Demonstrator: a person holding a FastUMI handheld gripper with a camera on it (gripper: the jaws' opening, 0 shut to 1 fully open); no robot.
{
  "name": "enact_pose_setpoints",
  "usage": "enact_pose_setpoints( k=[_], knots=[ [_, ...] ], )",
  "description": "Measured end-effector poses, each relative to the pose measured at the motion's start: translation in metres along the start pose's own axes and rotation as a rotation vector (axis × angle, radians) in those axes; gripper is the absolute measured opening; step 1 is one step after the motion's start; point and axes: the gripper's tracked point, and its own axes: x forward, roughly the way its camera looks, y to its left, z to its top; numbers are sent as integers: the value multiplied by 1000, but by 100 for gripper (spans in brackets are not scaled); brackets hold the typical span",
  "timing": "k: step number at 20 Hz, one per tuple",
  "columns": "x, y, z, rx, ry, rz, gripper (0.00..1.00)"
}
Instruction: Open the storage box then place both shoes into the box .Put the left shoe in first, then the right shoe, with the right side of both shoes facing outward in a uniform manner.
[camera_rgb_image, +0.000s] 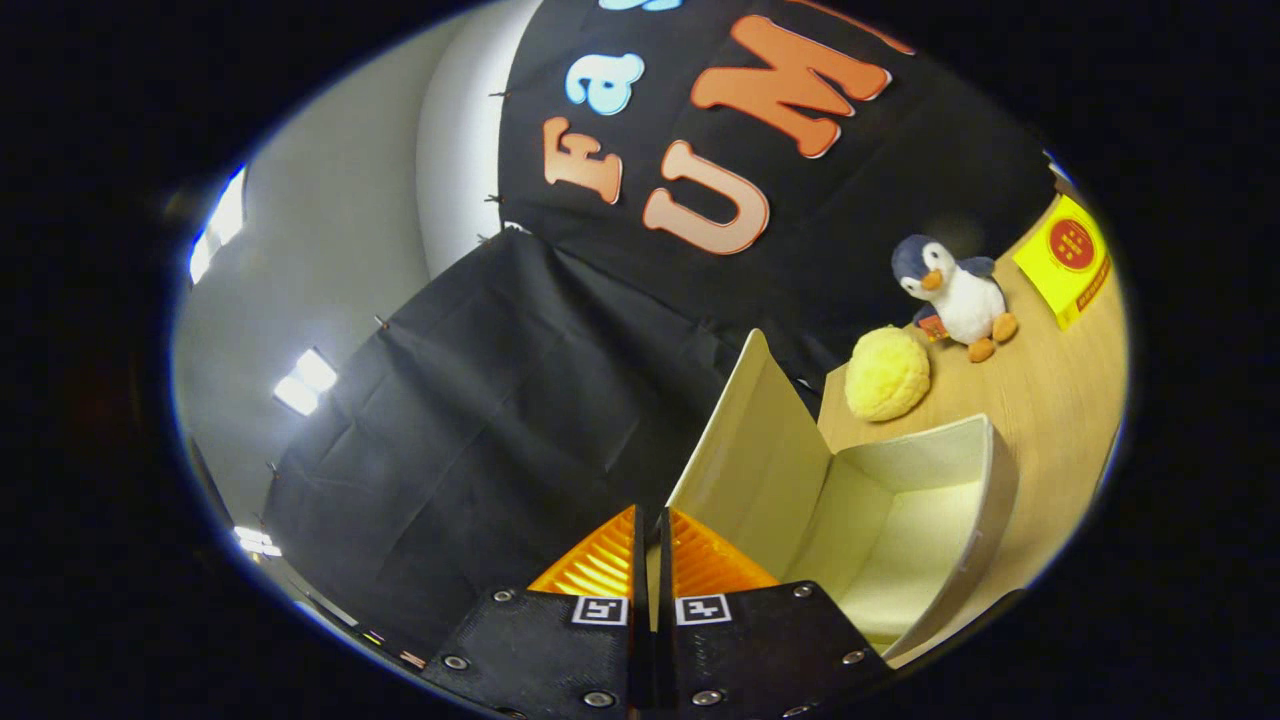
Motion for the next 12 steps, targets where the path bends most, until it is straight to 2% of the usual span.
enact_pose_setpoints(
  k=[1,4,5,7,9,11,12],
  knots=[
    [13,-1,-8,-38,24,-37,3],
    [39,-9,-46,-197,151,-129,20],
    [46,-14,-53,-248,166,-149,43],
    [45,-21,-63,-324,173,-193,66],
    [40,-29,-69,-348,176,-227,88],
    [30,-42,-62,-354,147,-272,98],
    [24,-49,-56,-354,124,-298,98]
  ],
)
